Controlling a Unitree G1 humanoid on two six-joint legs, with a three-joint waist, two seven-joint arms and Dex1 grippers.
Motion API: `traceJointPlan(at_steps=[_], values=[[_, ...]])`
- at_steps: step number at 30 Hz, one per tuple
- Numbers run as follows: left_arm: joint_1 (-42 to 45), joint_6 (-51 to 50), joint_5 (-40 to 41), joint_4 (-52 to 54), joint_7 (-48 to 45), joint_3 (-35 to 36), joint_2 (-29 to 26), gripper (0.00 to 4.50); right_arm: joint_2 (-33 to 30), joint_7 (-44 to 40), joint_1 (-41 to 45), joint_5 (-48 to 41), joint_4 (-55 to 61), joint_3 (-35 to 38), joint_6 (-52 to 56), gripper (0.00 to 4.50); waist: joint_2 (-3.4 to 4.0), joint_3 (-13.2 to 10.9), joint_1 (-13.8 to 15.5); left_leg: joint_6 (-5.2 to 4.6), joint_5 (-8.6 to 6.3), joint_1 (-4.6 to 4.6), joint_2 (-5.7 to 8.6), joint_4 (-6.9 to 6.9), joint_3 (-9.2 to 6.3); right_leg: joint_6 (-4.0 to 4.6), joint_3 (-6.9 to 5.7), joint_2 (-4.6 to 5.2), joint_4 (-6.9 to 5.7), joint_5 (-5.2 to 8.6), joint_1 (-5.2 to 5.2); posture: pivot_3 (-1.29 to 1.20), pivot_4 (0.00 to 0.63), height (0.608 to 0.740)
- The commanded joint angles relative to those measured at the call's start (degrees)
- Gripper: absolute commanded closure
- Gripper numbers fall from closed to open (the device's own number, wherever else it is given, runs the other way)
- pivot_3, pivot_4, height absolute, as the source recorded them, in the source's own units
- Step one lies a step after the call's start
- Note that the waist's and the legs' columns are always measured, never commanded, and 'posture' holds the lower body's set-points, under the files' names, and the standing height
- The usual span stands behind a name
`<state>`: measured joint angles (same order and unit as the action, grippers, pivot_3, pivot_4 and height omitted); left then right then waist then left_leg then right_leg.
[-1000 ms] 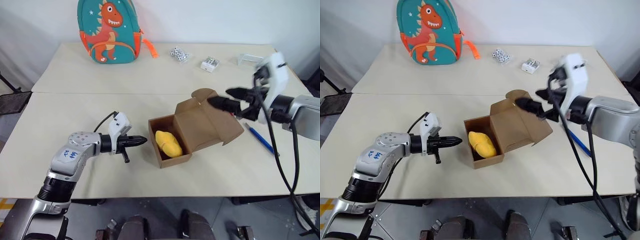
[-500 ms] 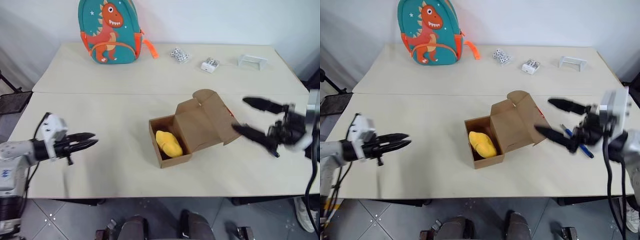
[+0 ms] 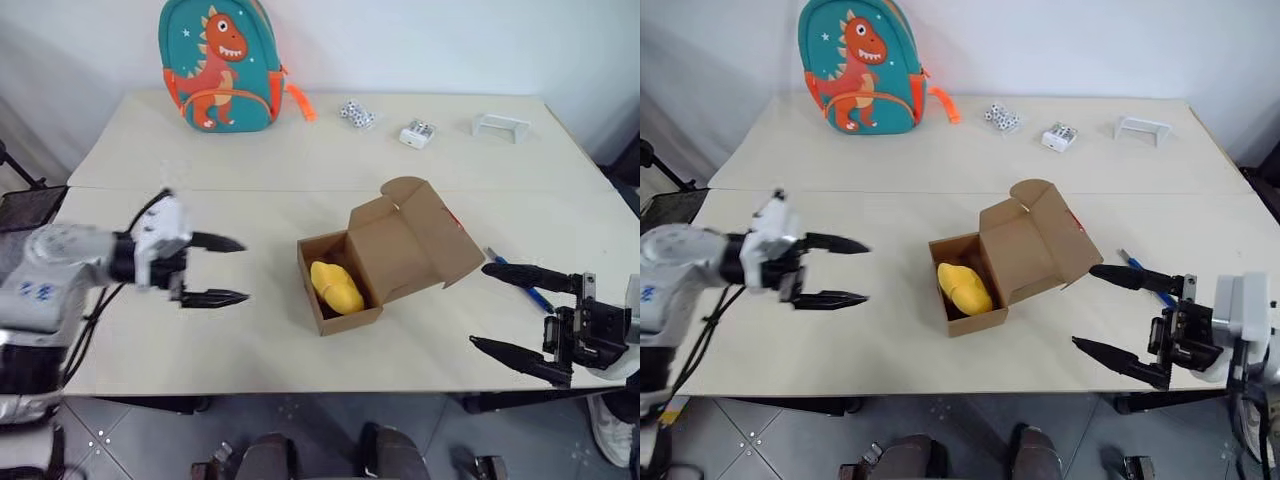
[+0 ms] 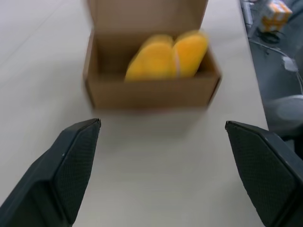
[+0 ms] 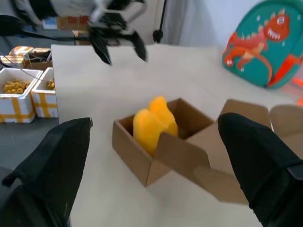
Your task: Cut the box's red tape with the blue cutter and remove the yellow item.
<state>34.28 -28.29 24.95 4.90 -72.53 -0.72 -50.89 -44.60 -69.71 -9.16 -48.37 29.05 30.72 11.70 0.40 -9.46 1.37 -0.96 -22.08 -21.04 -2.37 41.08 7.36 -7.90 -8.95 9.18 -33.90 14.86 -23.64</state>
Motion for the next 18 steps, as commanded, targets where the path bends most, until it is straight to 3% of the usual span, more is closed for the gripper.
traceJointPlan(at_steps=[1, 5, 10, 18], values=[[8.4, -5.2, -3.8, 2.8, 2.2, -7.3, 2.5, 0.04, 0.2, 0.5, 1.3, -0.1, 1.1, 1.2, -2.1, 0.0, 0.0, 0.0, 0.0, -0.01, 0.0, -0.01, 0.01, 0.01, 0.01, 0.0, 0.01, 0.0, 0.03, 0.0, 0.0, 0.0, 0.15, 0.74], [16.7, -6.8, -8.7, 2.3, 2.6, -15.9, 7.1, 0.04, -0.4, 1.2, 2.2, -0.8, 1.3, 0.9, -0.9, 0.0, 0.0, 0.0, 0.0, -0.01, 0.01, 0.01, 0.0, -0.03, -0.01, 0.0, 0.01, -0.03, 0.01, 0.0, -0.01, 0.0, 0.15, 0.74], [21.0, -5.9, -13.2, -0.5, 1.9, -22.3, 11.6, 0.04, -0.2, 2.3, 2.4, -0.2, 2.0, 0.3, -0.8, 0.0, -0.02, 0.0, 0.1, -0.01, 0.01, -0.04, 0.0, -0.01, -0.02, 0.0, 0.01, -0.03, 0.09, 0.0, 0.0, 0.0, 0.15, 0.74], [23.2, -0.9, -19.7, -7.3, 1.1, -27.0, 15.5, 0.04, 0.4, 4.7, 1.6, 0.7, 2.9, 0.1, -1.4, 0.0, -0.03, 0.0, 0.1, -0.02, 0.01, -0.06, 0.0, 0.02, -0.04, 0.0, 0.0, -0.03, 0.09, 0.0, 0.0, 0.0, 0.15, 0.74]])
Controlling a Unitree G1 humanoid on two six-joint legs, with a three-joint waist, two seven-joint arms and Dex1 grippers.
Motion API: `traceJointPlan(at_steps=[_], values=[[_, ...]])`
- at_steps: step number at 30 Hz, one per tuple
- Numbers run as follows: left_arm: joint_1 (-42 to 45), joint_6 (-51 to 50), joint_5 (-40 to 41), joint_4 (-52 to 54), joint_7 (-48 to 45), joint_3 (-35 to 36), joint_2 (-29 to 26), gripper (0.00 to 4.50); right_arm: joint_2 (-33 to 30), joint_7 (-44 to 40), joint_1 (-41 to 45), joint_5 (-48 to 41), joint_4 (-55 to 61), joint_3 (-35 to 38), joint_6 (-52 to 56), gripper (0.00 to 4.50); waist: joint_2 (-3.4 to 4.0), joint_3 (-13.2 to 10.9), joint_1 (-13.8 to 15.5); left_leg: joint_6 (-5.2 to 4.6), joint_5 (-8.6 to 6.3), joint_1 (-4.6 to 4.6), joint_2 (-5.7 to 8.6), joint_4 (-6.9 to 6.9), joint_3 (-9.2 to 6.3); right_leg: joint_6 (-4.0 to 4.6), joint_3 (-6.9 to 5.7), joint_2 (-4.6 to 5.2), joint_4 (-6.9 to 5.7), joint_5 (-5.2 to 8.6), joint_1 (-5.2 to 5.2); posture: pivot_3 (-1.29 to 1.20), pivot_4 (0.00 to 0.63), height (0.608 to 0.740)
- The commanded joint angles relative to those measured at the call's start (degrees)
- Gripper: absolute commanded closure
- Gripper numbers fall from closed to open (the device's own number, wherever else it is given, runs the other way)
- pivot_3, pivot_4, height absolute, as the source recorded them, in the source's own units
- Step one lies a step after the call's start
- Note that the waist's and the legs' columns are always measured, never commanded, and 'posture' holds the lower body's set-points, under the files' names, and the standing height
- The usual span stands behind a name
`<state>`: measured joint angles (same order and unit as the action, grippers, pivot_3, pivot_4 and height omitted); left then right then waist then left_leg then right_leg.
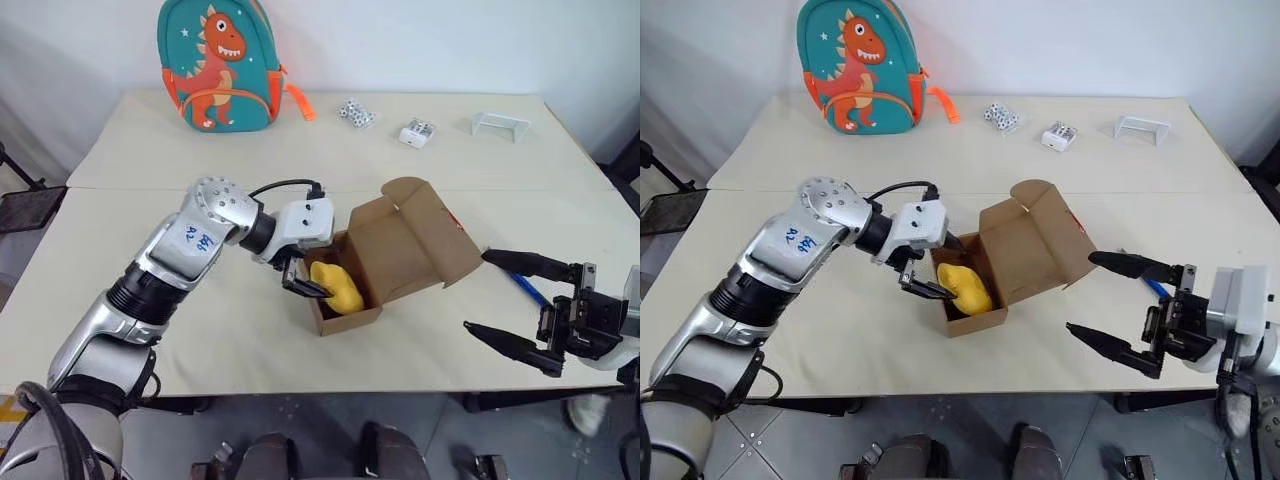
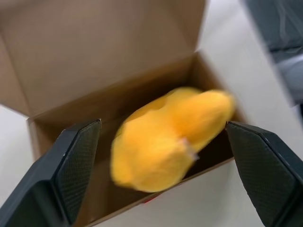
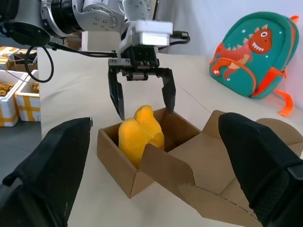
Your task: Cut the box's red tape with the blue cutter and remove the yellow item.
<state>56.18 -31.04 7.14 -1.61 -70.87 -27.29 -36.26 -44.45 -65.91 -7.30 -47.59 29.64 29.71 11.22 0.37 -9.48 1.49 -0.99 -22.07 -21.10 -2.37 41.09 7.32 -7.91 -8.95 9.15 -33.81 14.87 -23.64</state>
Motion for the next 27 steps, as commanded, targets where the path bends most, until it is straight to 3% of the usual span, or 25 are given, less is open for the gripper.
traceJointPlan(at_steps=[1, 4, 17, 23, 27], values=[[1.4, 2.4, -2.5, -1.5, -0.6, -0.7, 1.3, 0.04, 0.4, 1.2, -0.3, -0.1, 2.4, 1.0, -0.8, 0.0, 0.0, 0.0, 0.0, 0.0, 0.0, -0.01, 0.0, 0.0, -0.01, 0.0, 0.0, 0.0, 0.0, 0.0, 0.0, 0.0, 0.15, 0.74], [1.4, 3.9, -4.4, -3.3, -0.8, -1.6, 2.2, 0.65, 0.6, 2.0, -0.9, -0.1, 3.2, 1.2, -0.6, 0.0, -0.01, 0.0, 0.2, 0.0, 0.0, -0.04, 0.0, 0.02, -0.05, 0.0, -0.01, 0.0, 0.0, 0.0, 0.01, 0.0, 0.15, 0.74], [0.8, 1.9, 0.7, -3.7, -1.8, 5.2, 6.6, 4.39, 1.0, 3.3, -0.6, 0.5, 2.4, 0.0, -0.9, 0.0, -0.05, 0.0, 0.1, -0.01, 0.0, -0.05, 0.0, 0.07, -0.08, 0.0, -0.01, 0.0, -0.02, 0.0, 0.02, 0.0, 0.15, 0.74], [1.0, -2.9, 13.7, -6.1, -0.4, 20.5, 9.6, 4.48, 2.0, 3.1, 1.4, 0.7, 0.9, -2.1, -1.1, 0.0, -0.06, 0.0, -0.1, -0.02, 0.0, -0.08, 0.0, 0.11, -0.14, 0.0, -0.02, 0.0, -0.05, 0.0, 0.02, 0.0, 0.15, 0.74], [-2.7, -4.8, 19.3, -5.3, 0.0, 29.4, 5.4, 4.48, 3.1, 2.6, 3.7, 1.2, -0.1, -4.6, -1.6, 0.0, -0.05, 0.0, -0.5, -0.02, 0.0, 0.0, -0.02, 0.08, -0.14, 0.0, -0.02, 0.0, -0.1, 0.0, 0.02, 0.0, 0.15, 0.74]])
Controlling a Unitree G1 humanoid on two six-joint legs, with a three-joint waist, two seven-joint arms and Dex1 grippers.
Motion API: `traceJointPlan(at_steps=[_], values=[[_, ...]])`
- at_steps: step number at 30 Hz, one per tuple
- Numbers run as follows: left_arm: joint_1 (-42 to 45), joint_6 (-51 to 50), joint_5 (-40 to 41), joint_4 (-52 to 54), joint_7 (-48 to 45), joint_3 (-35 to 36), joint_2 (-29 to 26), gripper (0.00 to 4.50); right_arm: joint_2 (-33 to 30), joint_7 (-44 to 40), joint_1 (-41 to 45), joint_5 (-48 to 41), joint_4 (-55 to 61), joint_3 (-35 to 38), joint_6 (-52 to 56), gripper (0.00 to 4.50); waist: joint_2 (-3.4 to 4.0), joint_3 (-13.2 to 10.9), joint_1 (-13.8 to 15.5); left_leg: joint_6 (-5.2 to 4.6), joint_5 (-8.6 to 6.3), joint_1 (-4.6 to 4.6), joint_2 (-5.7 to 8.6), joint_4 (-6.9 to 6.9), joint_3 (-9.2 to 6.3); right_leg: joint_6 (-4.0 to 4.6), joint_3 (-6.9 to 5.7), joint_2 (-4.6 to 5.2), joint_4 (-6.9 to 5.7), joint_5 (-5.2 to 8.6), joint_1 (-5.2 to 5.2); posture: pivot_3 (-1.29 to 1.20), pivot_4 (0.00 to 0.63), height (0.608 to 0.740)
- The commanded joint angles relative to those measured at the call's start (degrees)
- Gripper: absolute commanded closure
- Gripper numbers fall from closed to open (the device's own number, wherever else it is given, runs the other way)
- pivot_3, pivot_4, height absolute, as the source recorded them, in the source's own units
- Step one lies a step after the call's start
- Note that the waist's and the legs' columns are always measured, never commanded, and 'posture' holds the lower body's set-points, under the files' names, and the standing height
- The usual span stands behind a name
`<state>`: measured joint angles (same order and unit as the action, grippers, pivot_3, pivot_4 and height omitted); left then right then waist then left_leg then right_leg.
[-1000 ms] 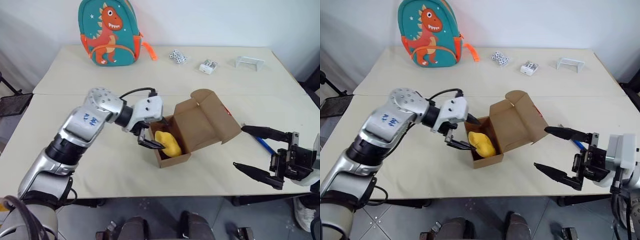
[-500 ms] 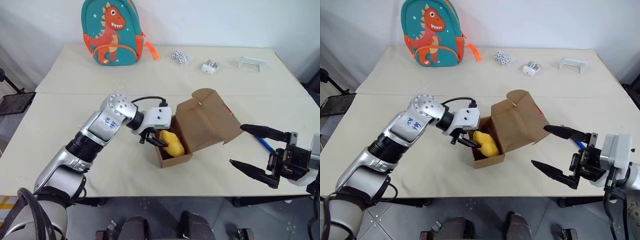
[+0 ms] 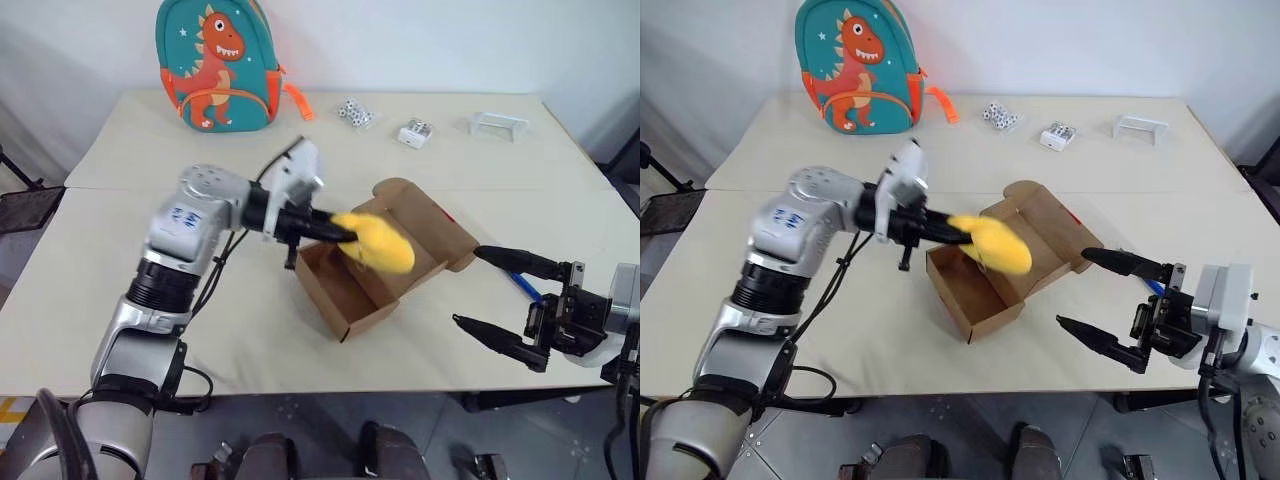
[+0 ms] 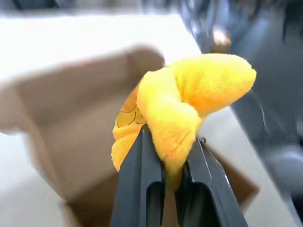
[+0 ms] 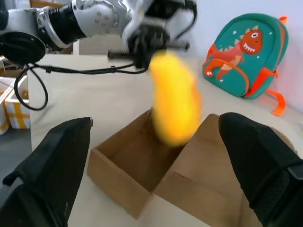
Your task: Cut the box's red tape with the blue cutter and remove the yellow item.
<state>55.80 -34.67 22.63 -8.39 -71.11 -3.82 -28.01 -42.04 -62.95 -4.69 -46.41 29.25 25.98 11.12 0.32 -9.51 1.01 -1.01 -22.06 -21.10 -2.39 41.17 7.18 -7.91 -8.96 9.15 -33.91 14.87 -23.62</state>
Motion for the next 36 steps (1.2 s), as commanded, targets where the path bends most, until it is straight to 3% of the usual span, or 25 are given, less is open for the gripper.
traceJointPlan(at_steps=[1, 5, 9, 14, 17, 20, 27, 34, 36], values=[[-4.2, -2.4, 5.1, 2.4, 1.1, 8.5, -4.4, 4.48, 1.0, -0.4, 1.9, 0.2, -0.1, -1.6, -1.8, 0.0, 0.0, 0.0, -0.3, 0.0, 0.0, 0.0, 0.0, 0.0, 0.0, 0.0, 0.0, 0.0, -0.02, 0.0, 0.0, 0.0, 0.15, 0.74], [-14.7, -1.6, 5.6, 7.2, 6.1, 16.4, -10.0, 4.48, 2.1, -1.3, 4.0, 1.0, -1.3, -3.9, -3.1, 0.0, 0.01, 0.0, -0.9, 0.01, 0.0, 0.04, -0.02, -0.02, -0.11, 0.0, -0.02, 0.0, -0.09, 0.0, 0.01, 0.0, 0.15, 0.74], [-31.7, 1.2, 4.3, 11.3, 12.2, 27.6, -13.8, 4.48, 4.1, -2.6, 6.7, 2.9, -2.7, -7.9, -5.3, 0.0, 0.01, 0.0, -1.2, 0.02, 0.0, 0.07, -0.04, -0.06, -0.14, 0.0, 0.0, 0.0, -0.07, 0.0, 0.01, 0.0, 0.15, 0.74], [-46.8, 7.4, 1.8, 12.8, 19.5, 36.0, -13.2, 4.48, 6.2, -2.6, 9.3, 4.5, -4.4, -12.1, -6.3, 0.0, -0.03, 0.0, -0.5, 0.05, -0.02, 0.02, -0.07, 0.0, -0.2, 0.0, -0.07, 0.0, -0.06, 0.0, 0.06, 0.0, 0.15, 0.74], [-54.1, 9.7, 0.3, 12.4, 22.7, 38.1, -12.1, 4.48, 7.5, -3.2, 10.3, 5.8, -6.0, -13.9, -7.4, 0.0, -0.02, 0.0, -0.6, 0.08, -0.04, 0.07, -0.07, -0.03, -0.19, 0.0, -0.05, 0.0, -0.04, 0.0, 0.07, 0.0, 0.15, 0.74], [-57.0, 10.3, 0.5, 14.2, 22.7, 35.6, -11.9, 4.48, 7.1, -6.2, 9.8, 6.8, -7.5, -15.7, -8.5, 0.0, -0.03, 0.0, 0.0, 0.09, -0.04, 0.06, -0.08, -0.05, -0.2, 0.01, -0.09, -0.01, -0.08, 0.01, 0.06, 0.0, 0.15, 0.74], [-57.8, 11.1, 4.5, 14.7, 20.9, 36.3, -12.6, 2.34, 8.4, -7.5, 9.9, 8.0, -9.3, -17.3, -10.8, 0.0, -0.01, 0.0, -0.2, 0.1, -0.05, 0.13, -0.08, -0.1, -0.08, 0.03, -0.05, -0.01, -0.1, 0.02, 0.03, 0.0, 0.15, 0.74], [-61.1, 10.3, 10.2, 12.3, 11.7, 43.1, -20.3, 0.27, 7.2, -9.5, 9.5, 8.5, -13.4, -14.8, -13.5, 0.0, 0.01, 0.0, -1.2, 0.14, -0.07, 0.12, -0.17, -0.11, -0.07, 0.07, -0.05, -0.1, -0.1, 0.04, 0.01, 0.0, 0.15, 0.74], [-63.3, 11.7, 10.5, 10.7, 8.5, 45.3, -22.0, 0.03, 6.2, -10.7, 9.2, 7.8, -14.6, -13.2, -13.7, 0.0, 0.08, -0.1, -1.2, 0.17, -0.09, 0.14, -0.21, -0.13, -0.02, 0.09, -0.01, -0.14, -0.08, 0.05, 0.0, 0.0, 0.15, 0.74]])
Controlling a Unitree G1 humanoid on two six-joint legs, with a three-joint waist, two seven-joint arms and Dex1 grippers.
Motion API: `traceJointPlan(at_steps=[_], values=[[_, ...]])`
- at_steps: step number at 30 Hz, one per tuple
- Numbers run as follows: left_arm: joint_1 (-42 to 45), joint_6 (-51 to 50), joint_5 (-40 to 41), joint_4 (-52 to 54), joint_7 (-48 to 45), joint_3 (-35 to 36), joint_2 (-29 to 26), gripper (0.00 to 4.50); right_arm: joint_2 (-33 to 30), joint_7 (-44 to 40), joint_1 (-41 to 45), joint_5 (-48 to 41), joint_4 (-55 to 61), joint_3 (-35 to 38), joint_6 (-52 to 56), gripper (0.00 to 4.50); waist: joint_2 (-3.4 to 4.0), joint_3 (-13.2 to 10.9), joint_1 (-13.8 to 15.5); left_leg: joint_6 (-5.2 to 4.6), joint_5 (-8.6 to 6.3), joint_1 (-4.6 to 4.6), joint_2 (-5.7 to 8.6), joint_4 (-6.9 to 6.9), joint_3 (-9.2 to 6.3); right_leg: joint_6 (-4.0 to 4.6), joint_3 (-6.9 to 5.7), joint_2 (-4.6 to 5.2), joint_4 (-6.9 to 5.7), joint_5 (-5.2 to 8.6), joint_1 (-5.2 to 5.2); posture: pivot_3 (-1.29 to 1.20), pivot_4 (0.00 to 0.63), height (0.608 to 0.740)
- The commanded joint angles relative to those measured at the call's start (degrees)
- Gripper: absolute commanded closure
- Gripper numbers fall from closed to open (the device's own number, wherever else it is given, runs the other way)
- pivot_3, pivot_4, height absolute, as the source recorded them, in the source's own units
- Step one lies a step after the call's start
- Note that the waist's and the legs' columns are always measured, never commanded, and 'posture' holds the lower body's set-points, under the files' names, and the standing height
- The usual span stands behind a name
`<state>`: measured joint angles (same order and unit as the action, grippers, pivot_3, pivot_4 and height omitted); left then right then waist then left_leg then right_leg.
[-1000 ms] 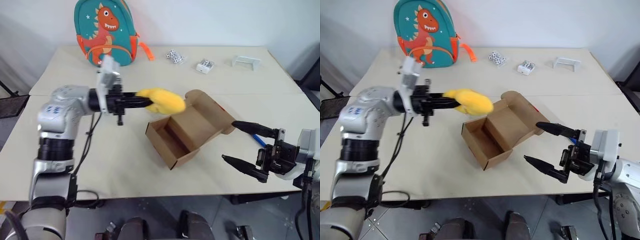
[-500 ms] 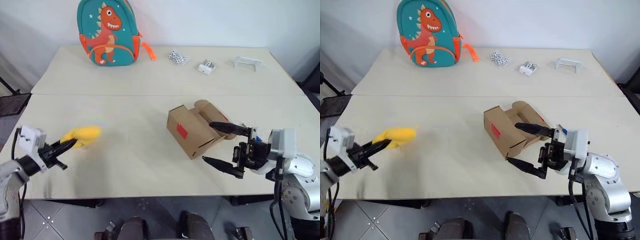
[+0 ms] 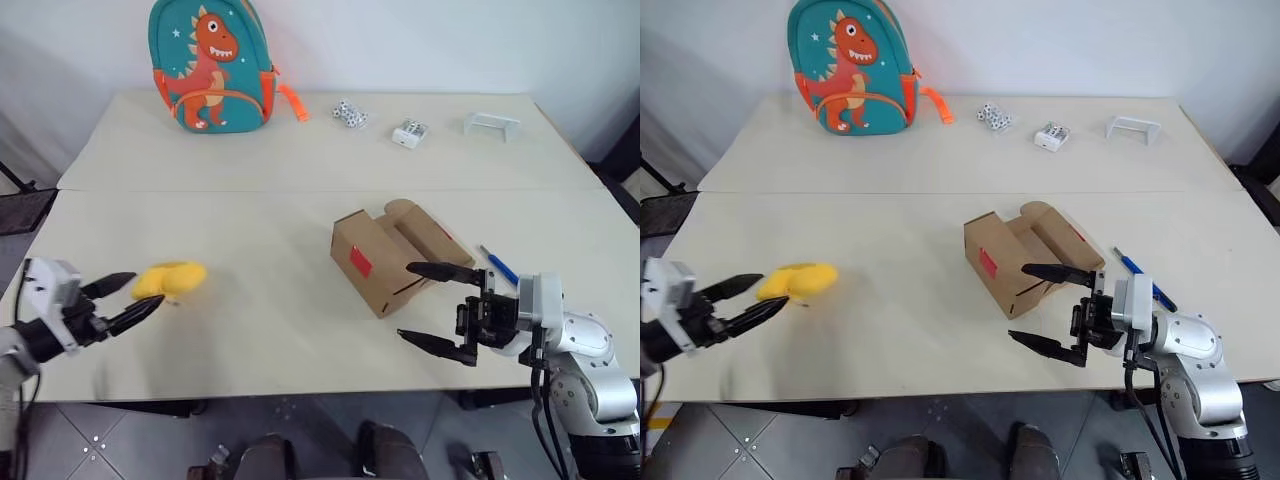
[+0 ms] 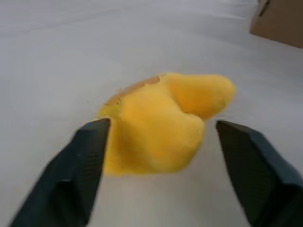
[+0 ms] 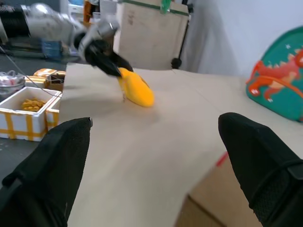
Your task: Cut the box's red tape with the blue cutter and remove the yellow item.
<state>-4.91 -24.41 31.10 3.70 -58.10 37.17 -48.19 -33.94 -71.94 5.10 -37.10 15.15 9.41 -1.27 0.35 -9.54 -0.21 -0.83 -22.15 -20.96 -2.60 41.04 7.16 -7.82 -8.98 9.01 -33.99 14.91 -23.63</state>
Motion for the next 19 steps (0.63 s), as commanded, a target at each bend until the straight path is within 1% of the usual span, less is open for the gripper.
traceJointPlan(at_steps=[1, 4, 6, 10, 12, 17, 19], values=[[-4.0, 3.5, 1.1, -2.9, -6.2, 5.4, -2.6, 0.03, -2.5, -2.4, -0.9, -1.9, -0.9, 4.1, -1.3, 0.0, 0.07, 0.0, 0.0, 0.02, -0.01, 0.01, -0.02, -0.01, 0.04, 0.02, 0.02, -0.01, -0.01, 0.01, -0.02, 0.0, 0.15, 0.74], [-4.9, 8.8, 0.5, -6.0, -7.3, 8.0, -2.4, 0.03, -3.3, -3.7, -1.0, -2.1, -2.0, 5.1, -1.7, 0.0, 0.08, 0.0, 0.0, 0.12, -0.07, 0.06, -0.17, -0.06, 0.1, 0.15, 0.04, -0.18, 0.0, 0.09, -0.06, 0.0, 0.15, 0.74], [-7.1, 13.3, -0.3, -4.7, -8.6, 8.6, -1.2, 0.03, -3.4, -3.8, -0.9, -2.1, -2.5, 5.8, -2.0, 0.0, 0.08, 0.0, 0.0, 0.19, -0.09, 0.06, -0.3, -0.06, 0.1, 0.33, 0.03, -0.32, 0.0, 0.19, -0.06, 0.0, 0.15, 0.74], [-16.0, 16.5, -1.6, 0.6, -10.2, 9.4, 1.3, 0.03, -4.6, -6.2, -4.1, -1.8, -2.8, 7.4, -3.1, 0.0, 0.08, 0.0, -0.1, 0.28, -0.15, 0.18, -0.34, -0.12, 0.24, 0.36, 0.07, -0.34, 0.0, 0.2, -0.08, 0.0, 0.15, 0.74], [-18.7, 19.3, -2.6, 0.5, -11.0, 9.3, 2.2, 0.03, -5.1, -7.1, -5.3, -1.5, -3.3, 7.9, -3.9, 0.0, 0.07, 0.0, 0.0, 0.28, -0.18, 0.23, -0.37, -0.15, 0.28, 0.36, 0.06, -0.35, -0.01, 0.2, -0.08, 0.0, 0.15, 0.74], [-20.9, 23.9, -3.0, 0.3, -9.3, 8.0, 6.1, 0.03, -4.0, -6.8, -7.1, -0.8, -4.5, 8.1, -5.4, 0.0, 0.07, 0.0, 0.1, 0.21, -0.23, 0.41, -0.42, -0.12, 0.46, 0.55, 0.16, -0.35, 0.03, 0.31, 0.02, 0.0, 0.15, 0.74], [-19.5, 24.7, -4.8, 0.2, -6.2, 6.5, 6.9, 0.03, -3.6, -7.8, -7.1, 0.7, -6.0, 7.1, -7.5, 0.0, 0.06, 0.0, 0.1, 0.17, -0.26, 0.54, -0.47, -0.11, 0.58, 0.57, 0.28, -0.37, -0.02, 0.32, 0.05, 0.0, 0.15, 0.74]])
